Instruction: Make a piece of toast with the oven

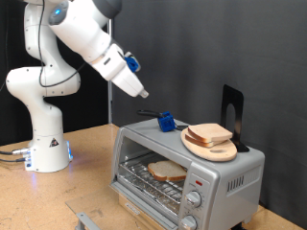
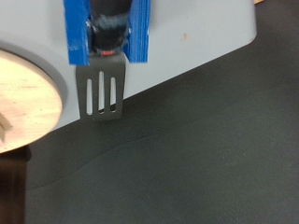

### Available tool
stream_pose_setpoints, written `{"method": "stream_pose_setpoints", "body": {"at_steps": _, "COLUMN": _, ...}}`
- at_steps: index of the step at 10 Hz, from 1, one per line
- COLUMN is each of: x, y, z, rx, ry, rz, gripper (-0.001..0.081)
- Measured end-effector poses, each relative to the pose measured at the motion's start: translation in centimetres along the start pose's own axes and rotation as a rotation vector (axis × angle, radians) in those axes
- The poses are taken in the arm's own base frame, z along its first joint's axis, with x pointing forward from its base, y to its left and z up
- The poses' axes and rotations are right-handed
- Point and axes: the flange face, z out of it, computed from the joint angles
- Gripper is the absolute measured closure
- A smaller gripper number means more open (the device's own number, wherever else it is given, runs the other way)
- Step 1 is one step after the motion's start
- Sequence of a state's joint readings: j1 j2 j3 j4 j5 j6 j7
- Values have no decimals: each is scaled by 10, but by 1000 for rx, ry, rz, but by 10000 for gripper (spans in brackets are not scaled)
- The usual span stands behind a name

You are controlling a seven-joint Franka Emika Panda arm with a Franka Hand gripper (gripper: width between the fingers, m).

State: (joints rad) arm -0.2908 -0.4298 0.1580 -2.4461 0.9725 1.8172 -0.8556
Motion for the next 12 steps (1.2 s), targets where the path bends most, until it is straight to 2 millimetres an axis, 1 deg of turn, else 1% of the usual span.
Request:
{"method": "stream_pose_setpoints", "body": {"at_steps": 3, "x": -13, "y": 19, "z": -45, "rx": 20, "ry": -10, "rz": 9, "gripper": -2}}
{"method": "stream_pose_setpoints", "body": {"at_steps": 6, "x": -30, "y": 36, "z": -81, "rx": -3, "ry": -31, "rz": -21, "gripper": -2}}
{"method": "stream_pose_setpoints", "body": {"at_steps": 7, "x": -36, "y": 41, "z": -91, "rx": 1, "ry": -36, "rz": -45, "gripper": -2}}
{"method": "stream_pose_setpoints", "body": {"at_steps": 8, "x": -35, "y": 40, "z": -89, "rx": 3, "ry": -37, "rz": -36, "gripper": -2}}
{"method": "stream_pose_setpoints", "body": {"at_steps": 9, "x": -37, "y": 38, "z": -86, "rx": 33, "ry": -49, "rz": 71, "gripper": -2}}
{"method": "stream_pose_setpoints", "body": {"at_steps": 10, "x": -38, "y": 39, "z": -87, "rx": 73, "ry": -20, "rz": 191, "gripper": -2}}
{"method": "stream_pose_setpoints", "body": {"at_steps": 12, "x": -47, "y": 53, "z": -104, "rx": 113, "ry": 53, "rz": 441, "gripper": -2}}
